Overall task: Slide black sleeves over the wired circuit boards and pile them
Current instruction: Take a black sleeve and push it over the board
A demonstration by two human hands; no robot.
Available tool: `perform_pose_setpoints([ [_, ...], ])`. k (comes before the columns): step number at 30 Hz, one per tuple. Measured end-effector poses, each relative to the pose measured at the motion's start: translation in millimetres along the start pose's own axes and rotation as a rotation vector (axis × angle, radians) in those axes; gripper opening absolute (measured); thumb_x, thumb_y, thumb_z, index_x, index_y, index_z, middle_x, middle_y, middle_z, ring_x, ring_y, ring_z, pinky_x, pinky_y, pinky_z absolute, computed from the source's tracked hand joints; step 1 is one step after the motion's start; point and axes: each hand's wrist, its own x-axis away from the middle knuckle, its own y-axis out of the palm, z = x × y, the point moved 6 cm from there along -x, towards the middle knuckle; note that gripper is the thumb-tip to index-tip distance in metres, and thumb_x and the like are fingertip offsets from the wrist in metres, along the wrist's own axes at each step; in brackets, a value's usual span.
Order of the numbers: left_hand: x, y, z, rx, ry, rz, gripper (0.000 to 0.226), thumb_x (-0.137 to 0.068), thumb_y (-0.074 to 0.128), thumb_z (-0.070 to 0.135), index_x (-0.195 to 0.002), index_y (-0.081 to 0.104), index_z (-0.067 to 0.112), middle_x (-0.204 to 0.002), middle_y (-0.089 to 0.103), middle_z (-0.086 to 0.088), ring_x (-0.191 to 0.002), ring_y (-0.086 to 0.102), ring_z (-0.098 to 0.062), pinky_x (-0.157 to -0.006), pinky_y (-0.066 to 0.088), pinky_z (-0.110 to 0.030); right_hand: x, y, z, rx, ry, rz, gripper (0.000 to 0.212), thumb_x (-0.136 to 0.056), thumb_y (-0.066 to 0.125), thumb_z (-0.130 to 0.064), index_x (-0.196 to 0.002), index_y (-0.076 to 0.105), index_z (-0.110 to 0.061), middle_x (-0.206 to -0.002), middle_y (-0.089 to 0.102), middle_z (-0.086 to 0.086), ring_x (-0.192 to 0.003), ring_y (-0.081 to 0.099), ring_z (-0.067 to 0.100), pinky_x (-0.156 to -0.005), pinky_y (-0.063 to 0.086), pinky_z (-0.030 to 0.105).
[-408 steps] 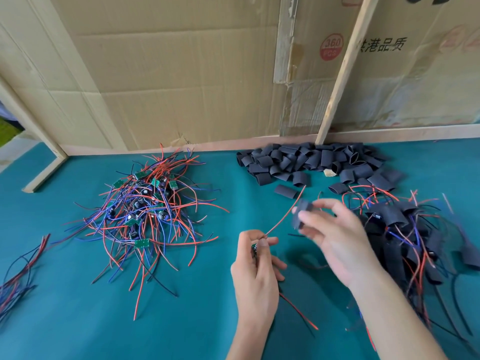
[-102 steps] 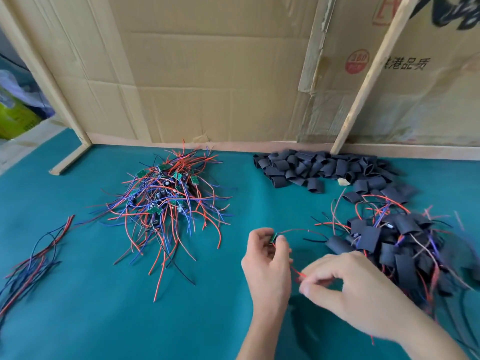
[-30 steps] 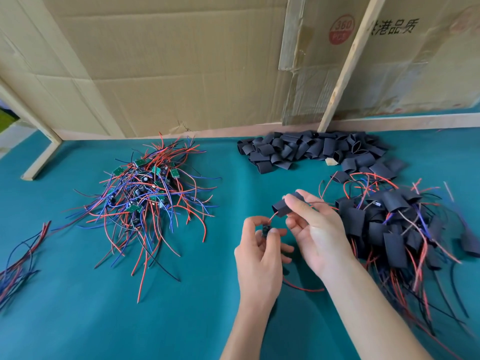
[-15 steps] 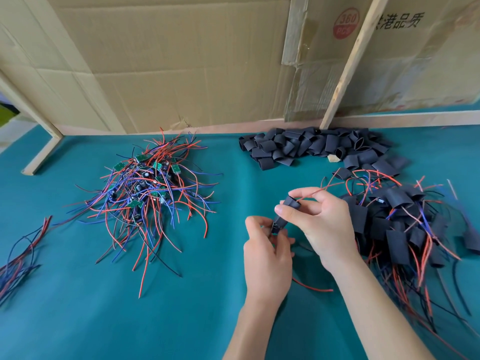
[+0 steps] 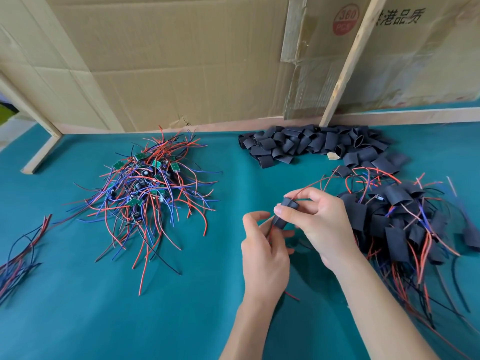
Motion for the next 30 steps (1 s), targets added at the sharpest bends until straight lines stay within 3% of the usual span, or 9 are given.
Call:
perform_pose_setpoints([
  [4,-0.4,-0.2,1.2,-0.018,0.033,0.019,0.016,-0.104,0.049,0.007,-0.102,0.044,0.022,-0.093,0.075,0.015,-0.084,0.075,-0.007,-0.060,0.058,-0.020,-0.7,0.2,1.9,-0.023,0.017,0.011,0.024,-0.080,0.086,-0.006,-0.098,0.070,-0.008,-0.077,0.079,0.003,-0.065,0.070,0.005,-0.055,0.048,0.012],
  [11,0.1,-2.1,2.9,-0.009,0.045,0.018,0.016,-0.104,0.055,0.015,-0.093,0.052,0.025,-0.085,0.076,0.008,-0.070,0.074,-0.014,-0.058,0.057,-0.023,0.9,6.2,7.3,-0.033,0.073,-0.049,0.024,-0.082,0.087,-0.016,-0.098,0.070,-0.008,-0.072,0.072,0.003,-0.057,0.061,0.008,-0.051,0.046,0.017],
  [14,-0.4,-2.5,3.3,-0.037,0.038,0.033,0.019,-0.104,0.058,0.026,-0.086,0.052,0.030,-0.080,0.075,0.007,-0.067,0.072,-0.015,-0.061,0.059,-0.033,0.9,8.2,9.1,-0.012,0.086,-0.096,0.024,-0.086,0.084,-0.020,-0.099,0.067,-0.009,-0.069,0.069,0.001,-0.053,0.055,0.009,-0.049,0.044,0.021],
  [16,-0.1,-3.7,3.6,-0.044,0.026,0.054,0.022,-0.102,0.060,0.030,-0.082,0.052,0.029,-0.076,0.074,0.006,-0.064,0.070,-0.016,-0.061,0.059,-0.038,2.2,10.3,7.4,0.012,0.085,-0.133,0.024,-0.088,0.083,-0.020,-0.101,0.064,-0.012,-0.070,0.071,0.003,-0.055,0.055,0.013,-0.048,0.044,0.023],
  [20,0.2,-7.2,5.8,-0.014,0.005,0.112,0.024,-0.099,0.063,0.029,-0.077,0.054,0.028,-0.071,0.074,0.005,-0.060,0.069,-0.016,-0.058,0.059,-0.034,7.7,14.6,-0.4,0.025,0.081,-0.155,0.019,-0.092,0.078,-0.018,-0.106,0.066,-0.017,-0.084,0.077,0.011,-0.064,0.060,0.015,-0.052,0.047,0.022],
  [23,0.7,-7.9,7.6,0.025,-0.019,0.103,0.025,-0.094,0.064,0.041,-0.076,0.057,0.026,-0.071,0.073,0.003,-0.061,0.068,-0.018,-0.058,0.058,-0.037,12.3,17.4,-7.9,-0.078,0.099,-0.160,0.014,-0.096,0.070,-0.014,-0.110,0.068,-0.011,-0.087,0.078,0.013,-0.067,0.063,0.015,-0.053,0.045,0.021],
  [27,3.4,0.4,10.3,0.063,-0.009,-0.061,0.036,-0.088,0.062,0.053,-0.074,0.059,0.020,-0.070,0.069,-0.003,-0.061,0.066,-0.019,-0.058,0.052,-0.035,9.2,-21.6,-23.9,-0.142,0.085,0.027,0.010,-0.091,0.074,-0.015,-0.100,0.075,-0.015,-0.077,0.074,0.004,-0.062,0.067,0.013,-0.052,0.043,0.020],
  [30,1.9,-2.4,5.4,0.117,-0.051,-0.025,0.037,-0.091,0.057,0.047,-0.074,0.058,0.014,-0.070,0.069,-0.002,-0.059,0.063,-0.014,-0.055,0.049,-0.027,4.9,-81.7,-50.4,0.187,0.046,0.200,0.035,-0.071,0.081,-0.040,-0.103,0.075,-0.029,-0.073,0.075,-0.008,-0.067,0.072,0.005,-0.058,0.047,0.020],
])
